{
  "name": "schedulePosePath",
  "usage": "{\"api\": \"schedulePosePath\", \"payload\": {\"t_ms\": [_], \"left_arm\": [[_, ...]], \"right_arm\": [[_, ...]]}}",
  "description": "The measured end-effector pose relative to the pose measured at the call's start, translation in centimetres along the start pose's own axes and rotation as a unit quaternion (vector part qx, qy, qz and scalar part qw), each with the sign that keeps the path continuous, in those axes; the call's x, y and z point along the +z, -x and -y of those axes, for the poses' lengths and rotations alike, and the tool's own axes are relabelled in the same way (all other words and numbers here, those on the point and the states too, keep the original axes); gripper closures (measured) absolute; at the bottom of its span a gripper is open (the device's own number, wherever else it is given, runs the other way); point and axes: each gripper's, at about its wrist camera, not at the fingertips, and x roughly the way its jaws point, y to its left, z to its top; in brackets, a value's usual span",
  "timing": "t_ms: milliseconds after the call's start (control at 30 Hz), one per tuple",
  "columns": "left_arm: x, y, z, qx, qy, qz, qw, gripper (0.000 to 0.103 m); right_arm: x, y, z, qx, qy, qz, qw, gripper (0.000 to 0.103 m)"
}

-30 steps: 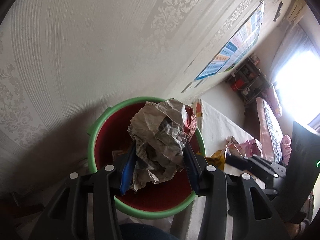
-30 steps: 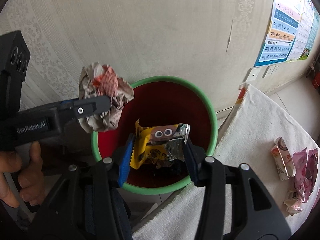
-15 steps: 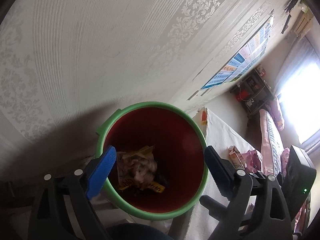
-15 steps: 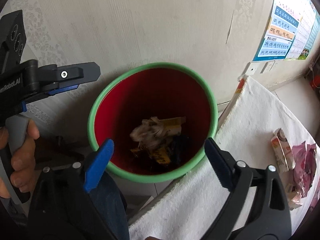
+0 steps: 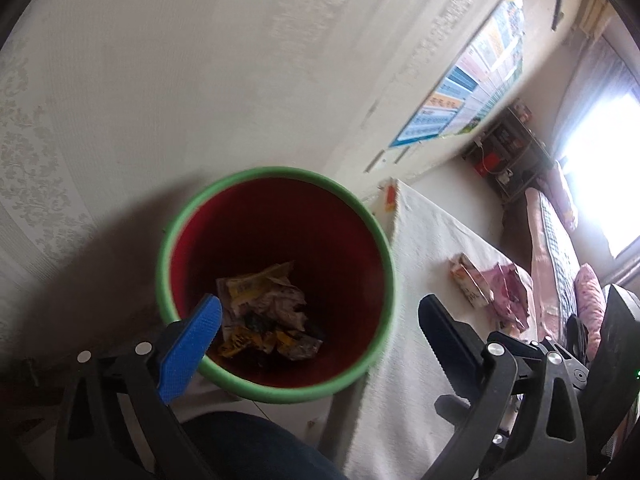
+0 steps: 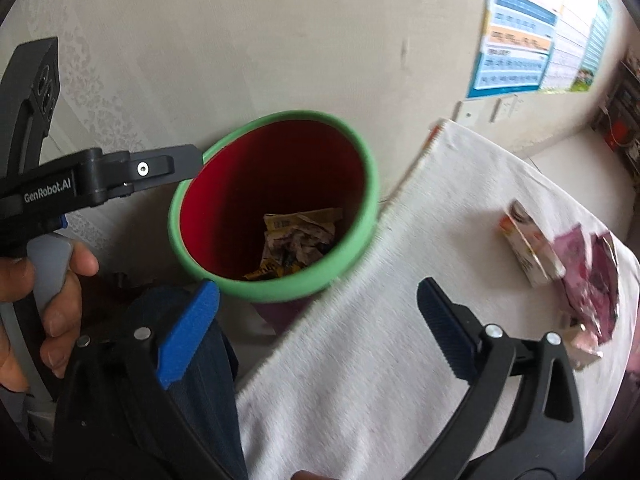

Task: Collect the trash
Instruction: 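Move both open tools back over the juice carton and pink wrappers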

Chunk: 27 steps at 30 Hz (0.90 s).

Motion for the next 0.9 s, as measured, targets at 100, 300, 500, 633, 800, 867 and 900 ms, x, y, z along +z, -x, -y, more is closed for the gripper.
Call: {"api": "schedulePosePath", "payload": {"t_ms": [100,300,500,633,800,867,900], "left_arm": [[-0.6,-0.4,2.2,-0.008,-0.016,-0.007,0.9998,0.008],[-1.9,-1.1,6.6,-0.023,-0.058,-0.024,0.9978,0.008],[-3.7,-2.0,10.7,-0.038,-0.091,-0.038,0.9944,0.008],[-5.2,-2.7,13.1,-0.053,-0.108,-0.055,0.9913,0.008],[-6.0,-3.1,15.3,-0.056,-0.138,-0.063,0.9868,0.008],[-6.0,-3.2,15.9,-0.056,-0.14,-0.061,0.9867,0.008],[-5.9,-3.2,16.1,-0.055,-0.14,-0.06,0.9868,0.008]], "right_arm": [[-0.9,1.2,1.7,-0.007,-0.016,0.007,1.0,0.005],[-3.0,3.9,6.0,-0.033,-0.047,0.018,0.998,0.005],[-5.3,6.3,10.4,-0.06,-0.095,0.032,0.993,0.005],[-6.7,7.4,12.6,-0.072,-0.124,0.04,0.989,0.005],[-8.2,8.4,14.9,-0.086,-0.151,0.049,0.984,0.005],[-8.9,8.7,15.9,-0.089,-0.162,0.052,0.981,0.005],[-9.3,8.9,16.5,-0.093,-0.169,0.052,0.98,0.005]]}}
